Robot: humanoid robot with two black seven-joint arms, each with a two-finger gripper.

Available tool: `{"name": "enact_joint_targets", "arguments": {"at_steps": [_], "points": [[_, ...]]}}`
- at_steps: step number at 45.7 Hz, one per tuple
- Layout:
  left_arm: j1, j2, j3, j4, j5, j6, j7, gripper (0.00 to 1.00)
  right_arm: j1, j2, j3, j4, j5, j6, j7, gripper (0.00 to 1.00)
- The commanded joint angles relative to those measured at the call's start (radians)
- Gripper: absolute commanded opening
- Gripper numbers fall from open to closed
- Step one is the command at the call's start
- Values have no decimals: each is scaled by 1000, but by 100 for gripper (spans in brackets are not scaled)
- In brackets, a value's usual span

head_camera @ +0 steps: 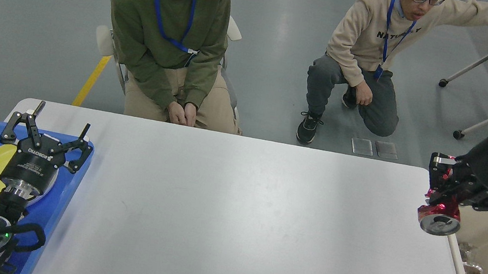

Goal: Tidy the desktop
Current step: 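Carry the red can into the white bin and release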

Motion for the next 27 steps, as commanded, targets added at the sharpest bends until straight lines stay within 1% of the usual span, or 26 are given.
{"name": "enact_joint_targets", "arguments": {"at_steps": [1,11,16,22,27], "points": [[0,1,0,0,0,1,0,96,95,-2,-28,89,-14,-3,1,0],[0,1,0,0,0,-1,0,96,106,-10,-90,89,-16,-16,12,0],[0,1,2,0,0,-1,0,96,93,-79,-119,66,-26,-28,9,0],[0,-1,0,0,0,1,0,96,-24,-218,-126,-56,-105,-30,-5,0],[1,-1,2,0,0,1,0,96,-181,-292,-108,-225,-132,-30,-3,0]]}}
